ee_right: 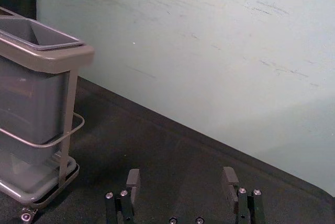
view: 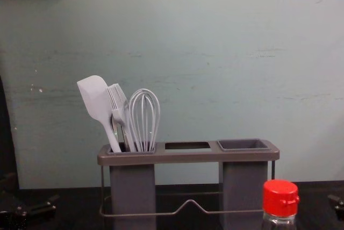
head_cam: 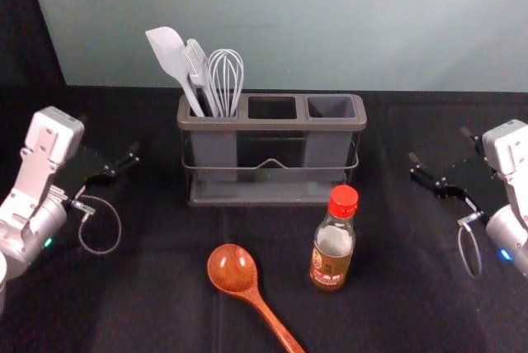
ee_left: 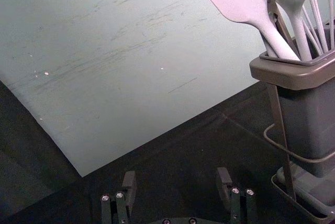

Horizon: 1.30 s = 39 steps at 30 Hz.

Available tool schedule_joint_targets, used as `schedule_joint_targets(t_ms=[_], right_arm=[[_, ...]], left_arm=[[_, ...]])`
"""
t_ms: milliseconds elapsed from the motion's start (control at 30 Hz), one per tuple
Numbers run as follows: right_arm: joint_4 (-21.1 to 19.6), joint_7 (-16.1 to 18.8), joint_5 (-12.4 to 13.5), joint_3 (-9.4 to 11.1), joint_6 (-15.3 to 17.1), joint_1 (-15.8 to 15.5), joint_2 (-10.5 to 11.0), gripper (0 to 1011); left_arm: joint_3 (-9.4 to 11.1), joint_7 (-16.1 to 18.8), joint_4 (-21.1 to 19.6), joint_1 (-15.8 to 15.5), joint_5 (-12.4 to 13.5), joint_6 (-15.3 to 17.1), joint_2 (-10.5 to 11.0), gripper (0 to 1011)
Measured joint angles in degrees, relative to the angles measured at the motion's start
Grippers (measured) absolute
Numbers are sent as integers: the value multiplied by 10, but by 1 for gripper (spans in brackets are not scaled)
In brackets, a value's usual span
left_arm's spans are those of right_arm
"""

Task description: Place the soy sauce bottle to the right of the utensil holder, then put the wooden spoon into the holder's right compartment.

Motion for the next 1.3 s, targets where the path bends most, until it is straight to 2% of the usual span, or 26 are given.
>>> schedule_joint_targets(t_ms=[833, 1033, 1133, 1200, 1233, 1300], right_arm=[[0, 0, 0, 0, 0, 0, 0, 1003], [-22, 2, 0, 17, -17, -20, 2, 1003], [-46, 8, 11, 31, -23, -38, 8, 1002], [-71, 14, 26, 46, -31, -57, 16, 1003], [-89, 23, 41, 57, -35, -73, 23, 1002], [-98, 27, 49, 63, -37, -80, 27, 1003]], left_arm=[[0, 0, 0, 0, 0, 0, 0, 1005], [0, 0, 0, 0, 0, 0, 0, 1005], [0, 0, 0, 0, 0, 0, 0, 1005], [0, 0, 0, 0, 0, 0, 0, 1005], [0, 0, 0, 0, 0, 0, 0, 1005], [0, 0, 0, 0, 0, 0, 0, 1005]])
